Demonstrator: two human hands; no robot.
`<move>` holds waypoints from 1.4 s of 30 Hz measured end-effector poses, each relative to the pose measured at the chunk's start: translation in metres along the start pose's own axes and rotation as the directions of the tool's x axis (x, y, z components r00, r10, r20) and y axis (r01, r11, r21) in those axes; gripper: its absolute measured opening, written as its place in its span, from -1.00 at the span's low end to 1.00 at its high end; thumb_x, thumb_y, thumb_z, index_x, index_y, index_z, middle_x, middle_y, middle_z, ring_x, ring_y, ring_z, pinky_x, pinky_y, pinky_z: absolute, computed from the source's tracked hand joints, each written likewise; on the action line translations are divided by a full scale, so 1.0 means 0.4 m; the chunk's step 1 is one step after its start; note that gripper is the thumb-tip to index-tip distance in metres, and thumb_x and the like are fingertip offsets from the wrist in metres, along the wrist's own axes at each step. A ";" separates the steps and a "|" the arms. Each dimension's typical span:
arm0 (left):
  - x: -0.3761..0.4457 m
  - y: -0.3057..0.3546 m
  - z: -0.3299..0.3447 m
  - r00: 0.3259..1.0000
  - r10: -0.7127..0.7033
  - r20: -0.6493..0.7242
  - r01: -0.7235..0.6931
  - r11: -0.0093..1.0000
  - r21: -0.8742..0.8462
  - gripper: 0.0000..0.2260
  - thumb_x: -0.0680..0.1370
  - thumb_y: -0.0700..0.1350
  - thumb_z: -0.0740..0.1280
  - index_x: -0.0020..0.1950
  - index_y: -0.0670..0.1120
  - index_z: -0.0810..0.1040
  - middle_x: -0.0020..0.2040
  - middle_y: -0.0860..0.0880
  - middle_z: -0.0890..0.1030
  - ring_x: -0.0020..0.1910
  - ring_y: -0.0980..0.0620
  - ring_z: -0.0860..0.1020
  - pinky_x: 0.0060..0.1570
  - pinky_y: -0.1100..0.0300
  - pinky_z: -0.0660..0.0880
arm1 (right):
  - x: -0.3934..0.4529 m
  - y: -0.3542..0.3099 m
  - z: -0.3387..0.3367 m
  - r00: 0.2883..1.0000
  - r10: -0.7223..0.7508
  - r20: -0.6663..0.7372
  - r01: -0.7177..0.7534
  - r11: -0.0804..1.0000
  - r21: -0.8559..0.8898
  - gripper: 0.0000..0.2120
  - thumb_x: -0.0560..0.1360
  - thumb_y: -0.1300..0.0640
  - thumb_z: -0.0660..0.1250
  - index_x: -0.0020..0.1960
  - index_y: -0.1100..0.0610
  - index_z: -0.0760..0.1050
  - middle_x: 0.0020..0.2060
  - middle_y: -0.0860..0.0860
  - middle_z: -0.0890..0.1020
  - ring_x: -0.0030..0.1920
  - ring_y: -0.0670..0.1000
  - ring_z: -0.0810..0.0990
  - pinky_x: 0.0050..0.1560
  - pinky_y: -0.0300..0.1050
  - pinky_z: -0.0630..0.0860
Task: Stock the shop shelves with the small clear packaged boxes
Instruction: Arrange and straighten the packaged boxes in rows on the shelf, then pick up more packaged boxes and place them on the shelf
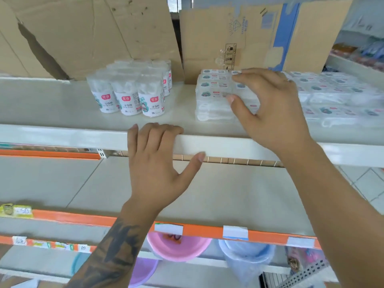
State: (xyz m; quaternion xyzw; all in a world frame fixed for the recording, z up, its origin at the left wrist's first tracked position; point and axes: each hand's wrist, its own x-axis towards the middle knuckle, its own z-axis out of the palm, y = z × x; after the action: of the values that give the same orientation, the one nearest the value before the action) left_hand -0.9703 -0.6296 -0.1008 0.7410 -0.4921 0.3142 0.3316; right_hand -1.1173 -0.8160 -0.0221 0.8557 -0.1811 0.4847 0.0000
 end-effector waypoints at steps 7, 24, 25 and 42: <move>-0.088 -0.092 -0.114 0.983 0.094 0.157 -0.087 0.995 -0.049 -0.45 0.56 0.23 0.32 0.51 0.04 0.46 0.55 -0.03 0.39 0.58 -0.14 0.27 0.53 -0.30 0.11 | -0.169 -0.243 0.041 1.000 0.003 -0.019 -0.005 0.995 -0.097 -0.67 0.56 0.00 0.38 0.25 0.14 0.62 0.32 0.10 0.57 0.33 0.19 0.54 0.34 0.22 0.40; -0.600 -0.807 -0.607 0.849 -0.330 0.412 0.276 0.943 0.186 -0.56 0.60 0.23 0.19 0.38 0.06 0.53 0.45 -0.03 0.49 0.49 -0.19 0.39 0.46 -0.35 0.21 | -0.466 -1.128 0.521 0.931 0.067 0.358 -0.153 0.964 0.219 -0.66 0.57 -0.08 0.33 0.28 0.03 0.60 0.36 -0.01 0.52 0.36 0.09 0.49 0.38 0.03 0.37; -0.626 -0.843 -0.632 0.829 -0.381 0.410 0.318 0.923 0.215 -0.56 0.60 0.24 0.18 0.39 0.07 0.52 0.45 -0.02 0.49 0.49 -0.18 0.39 0.47 -0.34 0.21 | -0.471 -1.168 0.551 0.922 0.039 0.386 -0.142 0.960 0.242 -0.66 0.57 -0.08 0.33 0.27 0.04 0.61 0.36 -0.01 0.52 0.36 0.09 0.50 0.38 0.03 0.37; -0.673 -1.431 -0.946 0.713 -0.678 0.181 0.548 0.699 0.460 -0.57 0.63 0.26 0.11 0.42 0.13 0.46 0.40 0.03 0.51 0.40 -0.11 0.44 0.38 -0.23 0.28 | -0.265 -1.717 1.035 0.892 -0.259 0.371 0.038 0.860 0.509 -0.67 0.58 -0.08 0.33 0.28 0.02 0.60 0.35 0.00 0.53 0.33 0.10 0.51 0.29 0.05 0.41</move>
State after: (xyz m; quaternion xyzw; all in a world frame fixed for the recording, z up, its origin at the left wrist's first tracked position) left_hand -0.5720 -0.0171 -0.1978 0.9544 -0.1919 0.1392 0.1815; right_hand -0.6103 -0.2142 -0.2091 0.9241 0.0199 0.3137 -0.2174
